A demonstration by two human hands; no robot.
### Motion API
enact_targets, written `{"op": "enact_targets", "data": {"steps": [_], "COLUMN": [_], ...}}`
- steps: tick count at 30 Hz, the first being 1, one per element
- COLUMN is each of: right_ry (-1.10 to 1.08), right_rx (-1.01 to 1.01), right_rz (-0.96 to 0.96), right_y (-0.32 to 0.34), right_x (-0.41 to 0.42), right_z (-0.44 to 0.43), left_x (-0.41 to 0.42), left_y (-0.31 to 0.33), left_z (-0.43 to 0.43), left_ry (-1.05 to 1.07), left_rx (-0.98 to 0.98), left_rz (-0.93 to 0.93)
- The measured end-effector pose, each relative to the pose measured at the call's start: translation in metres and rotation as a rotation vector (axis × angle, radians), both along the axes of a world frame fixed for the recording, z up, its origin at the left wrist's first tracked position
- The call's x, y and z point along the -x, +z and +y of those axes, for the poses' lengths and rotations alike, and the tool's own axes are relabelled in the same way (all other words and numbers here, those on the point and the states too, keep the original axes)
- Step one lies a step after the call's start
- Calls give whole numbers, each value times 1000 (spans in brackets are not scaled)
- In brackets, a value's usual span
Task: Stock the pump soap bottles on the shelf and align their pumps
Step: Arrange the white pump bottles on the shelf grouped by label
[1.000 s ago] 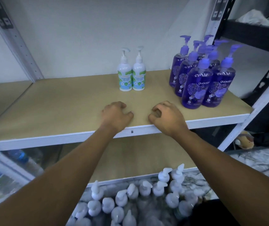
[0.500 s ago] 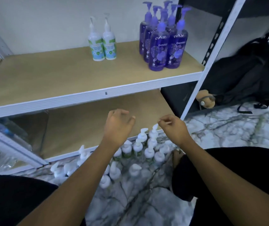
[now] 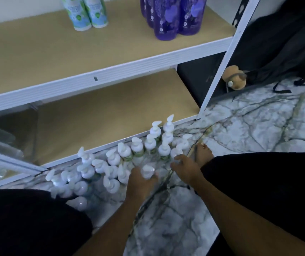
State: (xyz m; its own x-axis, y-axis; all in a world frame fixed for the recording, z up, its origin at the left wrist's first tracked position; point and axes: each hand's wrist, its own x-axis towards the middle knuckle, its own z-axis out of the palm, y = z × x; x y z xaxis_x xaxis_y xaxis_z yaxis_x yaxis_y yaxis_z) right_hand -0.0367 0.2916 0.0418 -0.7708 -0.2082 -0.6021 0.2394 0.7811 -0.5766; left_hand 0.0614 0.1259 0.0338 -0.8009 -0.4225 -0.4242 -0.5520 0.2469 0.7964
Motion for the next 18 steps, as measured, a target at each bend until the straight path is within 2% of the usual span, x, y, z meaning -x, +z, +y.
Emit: {"op": "enact_targets", "data": {"steps": [4,9,13,18], "right_ry": [-54,-55,-121,-166], "right_rx": [11,72,49,54], "right_rz": [24,45,109,190], "right_y": [-26,-71,-86,-105], "right_x": [6,14,21,25], "right_z": [-15,-36,-51,-59], "left_x": [7,14,23,29], "left_y": [-33,-122,-102,-110], "left_z": [-2,-8,1,3], "left_ry": [-18,21,85,85], "left_rx": [-10,-37,-17,25], "left_rz": [-23,-23,-57,-93]}}
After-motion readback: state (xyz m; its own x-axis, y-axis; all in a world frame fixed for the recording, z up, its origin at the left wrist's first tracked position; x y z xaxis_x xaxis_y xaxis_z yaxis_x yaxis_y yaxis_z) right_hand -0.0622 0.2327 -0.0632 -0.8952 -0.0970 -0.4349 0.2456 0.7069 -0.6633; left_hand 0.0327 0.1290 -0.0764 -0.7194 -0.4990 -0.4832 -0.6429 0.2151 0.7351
